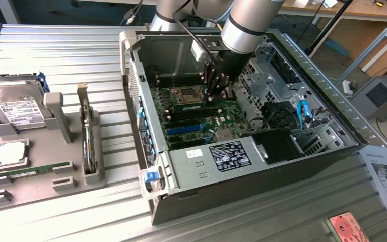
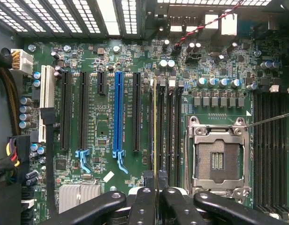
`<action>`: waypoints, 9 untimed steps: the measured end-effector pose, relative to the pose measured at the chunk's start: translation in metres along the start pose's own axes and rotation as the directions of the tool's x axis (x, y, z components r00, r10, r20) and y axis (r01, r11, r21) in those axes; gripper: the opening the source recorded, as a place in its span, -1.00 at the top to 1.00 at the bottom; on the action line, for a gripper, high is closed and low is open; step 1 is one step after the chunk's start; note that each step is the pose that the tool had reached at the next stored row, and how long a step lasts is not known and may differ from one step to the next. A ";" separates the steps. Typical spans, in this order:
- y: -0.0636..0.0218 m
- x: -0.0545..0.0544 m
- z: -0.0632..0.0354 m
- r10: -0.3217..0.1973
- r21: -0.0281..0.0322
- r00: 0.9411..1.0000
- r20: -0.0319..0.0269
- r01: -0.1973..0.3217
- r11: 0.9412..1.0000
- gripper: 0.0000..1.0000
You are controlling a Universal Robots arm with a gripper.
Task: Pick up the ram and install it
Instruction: 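Insert the ram into the slot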
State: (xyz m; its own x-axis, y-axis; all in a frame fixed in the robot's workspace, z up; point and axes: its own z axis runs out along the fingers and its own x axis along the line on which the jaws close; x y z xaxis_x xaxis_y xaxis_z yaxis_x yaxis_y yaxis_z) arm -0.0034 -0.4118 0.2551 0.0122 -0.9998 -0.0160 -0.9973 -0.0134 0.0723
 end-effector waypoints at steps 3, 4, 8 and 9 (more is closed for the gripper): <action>0.0000 0.000 0.0001 0.008 0.000 1.000 0.001 -0.008 1.000 0.76; 0.0000 0.000 0.0000 0.008 0.000 1.000 0.001 -0.008 1.000 0.76; -0.0001 0.000 0.0000 0.008 0.000 1.000 0.001 -0.008 1.000 0.76; -0.0003 0.000 0.0000 0.008 0.000 1.000 0.001 -0.008 1.000 0.76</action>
State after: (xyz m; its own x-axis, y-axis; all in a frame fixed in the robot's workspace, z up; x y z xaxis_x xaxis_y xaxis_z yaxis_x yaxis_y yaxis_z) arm -0.0031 -0.4118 0.2551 0.0042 -0.9999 -0.0161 -0.9974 -0.0054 0.0723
